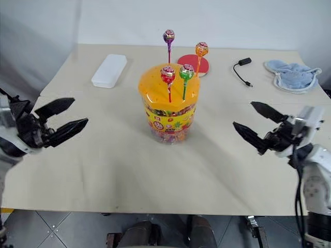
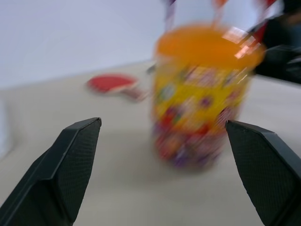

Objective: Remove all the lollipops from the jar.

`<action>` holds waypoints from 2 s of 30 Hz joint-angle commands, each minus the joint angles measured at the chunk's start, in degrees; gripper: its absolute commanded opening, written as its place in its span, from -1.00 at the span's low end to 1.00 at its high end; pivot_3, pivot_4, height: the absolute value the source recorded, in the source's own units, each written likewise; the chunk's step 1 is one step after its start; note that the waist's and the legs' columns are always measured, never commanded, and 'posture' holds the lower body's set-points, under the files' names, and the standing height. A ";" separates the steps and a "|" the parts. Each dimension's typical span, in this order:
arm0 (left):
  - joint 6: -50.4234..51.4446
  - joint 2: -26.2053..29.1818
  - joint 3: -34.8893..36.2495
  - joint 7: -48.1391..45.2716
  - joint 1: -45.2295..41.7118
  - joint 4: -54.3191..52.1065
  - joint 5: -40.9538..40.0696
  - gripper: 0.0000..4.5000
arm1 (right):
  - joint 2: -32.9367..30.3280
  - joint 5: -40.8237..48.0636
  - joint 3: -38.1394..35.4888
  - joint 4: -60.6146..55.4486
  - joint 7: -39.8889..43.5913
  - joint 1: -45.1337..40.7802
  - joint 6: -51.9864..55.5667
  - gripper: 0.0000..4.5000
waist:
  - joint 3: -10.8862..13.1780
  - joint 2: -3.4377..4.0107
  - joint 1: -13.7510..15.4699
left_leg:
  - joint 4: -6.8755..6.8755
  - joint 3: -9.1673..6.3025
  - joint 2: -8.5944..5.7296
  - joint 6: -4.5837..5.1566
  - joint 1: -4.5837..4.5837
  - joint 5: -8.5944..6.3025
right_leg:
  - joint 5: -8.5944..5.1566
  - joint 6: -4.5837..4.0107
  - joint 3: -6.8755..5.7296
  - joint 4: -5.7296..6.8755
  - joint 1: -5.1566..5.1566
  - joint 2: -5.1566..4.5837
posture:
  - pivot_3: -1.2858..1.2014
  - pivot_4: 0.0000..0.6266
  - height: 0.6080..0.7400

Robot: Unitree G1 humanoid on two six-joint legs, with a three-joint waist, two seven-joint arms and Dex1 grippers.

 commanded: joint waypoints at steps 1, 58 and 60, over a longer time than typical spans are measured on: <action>-1.15 0.52 -0.23 -1.35 -1.65 3.40 1.73 0.99 | -0.73 -1.29 -1.85 0.91 1.80 -0.56 -2.21 1.00 | 0.00 0.00 -0.13 | -0.02 0.02 0.02 0.00 0.00 0.00 | 0.00 0.00 -0.01 -0.01 0.00 0.07 | 0.03 -0.52 1.00; -8.66 -20.53 -9.08 -11.84 -74.48 79.51 28.65 -0.99 | 9.94 10.56 -4.44 -17.30 -12.94 1.39 1.90 1.00 | 0.11 -0.22 1.13 | 0.00 0.08 -0.84 0.61 -0.32 0.35 | 0.38 0.86 -0.33 -0.16 -0.11 -0.04 | 0.03 -0.52 1.00; -7.80 -19.14 -11.67 -12.86 -71.55 77.56 30.89 -0.99 | 9.68 10.69 -3.71 -16.51 -12.23 0.91 2.55 1.00 | 0.10 -0.21 1.06 | 0.00 0.10 -0.86 0.61 -0.28 0.35 | 0.38 0.86 -0.29 -0.13 -0.10 -0.04 | 0.03 -0.52 1.00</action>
